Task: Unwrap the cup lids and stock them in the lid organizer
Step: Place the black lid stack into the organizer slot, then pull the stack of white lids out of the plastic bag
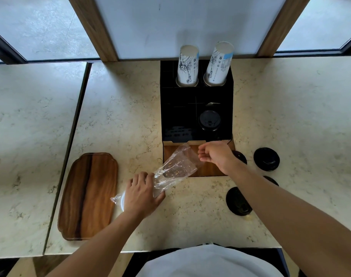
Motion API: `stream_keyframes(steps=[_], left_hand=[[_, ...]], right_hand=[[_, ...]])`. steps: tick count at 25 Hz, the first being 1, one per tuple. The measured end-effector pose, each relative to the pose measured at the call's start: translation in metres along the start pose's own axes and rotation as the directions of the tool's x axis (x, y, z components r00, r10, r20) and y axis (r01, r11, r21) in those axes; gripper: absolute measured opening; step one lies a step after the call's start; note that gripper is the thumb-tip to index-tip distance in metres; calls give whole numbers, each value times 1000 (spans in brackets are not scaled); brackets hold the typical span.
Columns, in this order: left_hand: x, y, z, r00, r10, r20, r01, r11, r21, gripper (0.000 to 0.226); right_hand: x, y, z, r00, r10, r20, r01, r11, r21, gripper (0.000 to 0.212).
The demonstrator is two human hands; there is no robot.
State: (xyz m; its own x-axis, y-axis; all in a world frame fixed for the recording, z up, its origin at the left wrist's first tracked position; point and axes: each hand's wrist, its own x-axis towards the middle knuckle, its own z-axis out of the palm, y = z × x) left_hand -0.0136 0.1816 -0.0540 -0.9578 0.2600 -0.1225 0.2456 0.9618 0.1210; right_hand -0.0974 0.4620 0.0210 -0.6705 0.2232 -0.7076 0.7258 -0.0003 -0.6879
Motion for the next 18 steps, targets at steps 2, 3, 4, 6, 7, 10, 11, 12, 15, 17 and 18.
stream_keyframes(steps=[2, 3, 4, 6, 7, 10, 11, 12, 15, 17, 18], left_hand=[[-4, 2, 1, 999, 32, 6, -32, 999, -7, 73], [-6, 3, 2, 999, 47, 5, -47, 999, -15, 74], [-9, 4, 2, 998, 66, -2, -66, 997, -27, 75], [-14, 5, 2, 994, 112, -16, -113, 992, -59, 78], [-17, 6, 1, 991, 133, -13, -134, 988, -80, 80], [-22, 7, -6, 981, 183, 60, -171, 972, -159, 94], [-22, 7, -9, 977, 196, 89, -176, 965, -194, 97], [-22, 6, -13, 973, 203, 114, -171, 955, -243, 96], [-23, 2, -25, 969, 187, 163, -91, 879, -468, 81], [-24, -1, -33, 980, 122, 157, -5, 806, -592, 75], [-24, -2, -37, 988, 73, 136, 28, 782, -623, 73]], right_hand=[[-11, 9, 4, 995, -8, 101, 25, 986, -163, 23], [-14, 13, 4, 989, 16, 147, 10, 984, -181, 24], [-17, 19, 4, 982, 46, 185, -9, 981, -194, 26], [-18, 30, 1, 961, 85, 265, -13, 965, -263, 28], [-18, 36, -1, 943, 114, 314, -27, 963, -268, 29], [-13, 52, -6, 823, 231, 520, -212, 972, -96, 30], [-11, 56, -8, 779, 244, 577, -256, 965, -62, 31], [-9, 60, -8, 739, 253, 625, -285, 957, -50, 33], [-2, 67, -7, 636, 266, 724, -284, 954, -100, 39], [2, 69, -6, 568, 267, 778, -274, 953, -128, 43], [4, 71, -6, 540, 261, 800, -269, 954, -130, 46]])
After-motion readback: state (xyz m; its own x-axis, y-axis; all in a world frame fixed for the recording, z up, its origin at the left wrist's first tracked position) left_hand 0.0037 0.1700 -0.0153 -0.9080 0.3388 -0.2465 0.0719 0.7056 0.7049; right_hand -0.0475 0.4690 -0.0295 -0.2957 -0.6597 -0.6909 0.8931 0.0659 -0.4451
